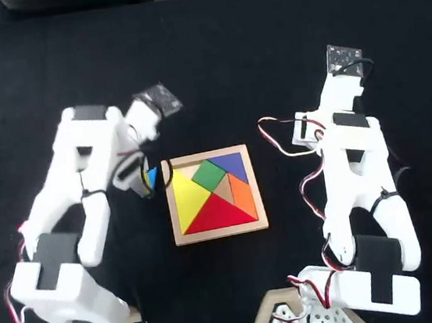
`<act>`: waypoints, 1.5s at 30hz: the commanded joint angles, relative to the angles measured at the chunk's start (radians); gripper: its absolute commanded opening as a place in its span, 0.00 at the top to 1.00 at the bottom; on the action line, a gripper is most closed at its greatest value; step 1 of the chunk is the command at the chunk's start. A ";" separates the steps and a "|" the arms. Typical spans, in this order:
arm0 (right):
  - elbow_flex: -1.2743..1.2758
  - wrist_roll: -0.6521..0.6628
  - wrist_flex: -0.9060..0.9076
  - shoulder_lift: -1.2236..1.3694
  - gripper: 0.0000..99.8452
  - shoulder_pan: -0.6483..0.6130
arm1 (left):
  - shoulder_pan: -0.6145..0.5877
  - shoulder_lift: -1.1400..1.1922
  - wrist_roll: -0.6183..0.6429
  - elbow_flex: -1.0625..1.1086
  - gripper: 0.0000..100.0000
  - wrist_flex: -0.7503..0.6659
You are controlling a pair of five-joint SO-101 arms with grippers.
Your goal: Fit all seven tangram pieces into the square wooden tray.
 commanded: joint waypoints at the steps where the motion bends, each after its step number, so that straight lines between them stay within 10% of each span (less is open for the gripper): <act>1: -0.008 0.011 -0.052 -0.004 0.99 -0.018 | 0.050 -0.081 -0.020 0.148 0.74 -0.189; 45: -0.005 0.051 -0.048 -0.004 0.99 -0.055 | 0.068 0.138 -0.020 -0.012 0.80 -0.166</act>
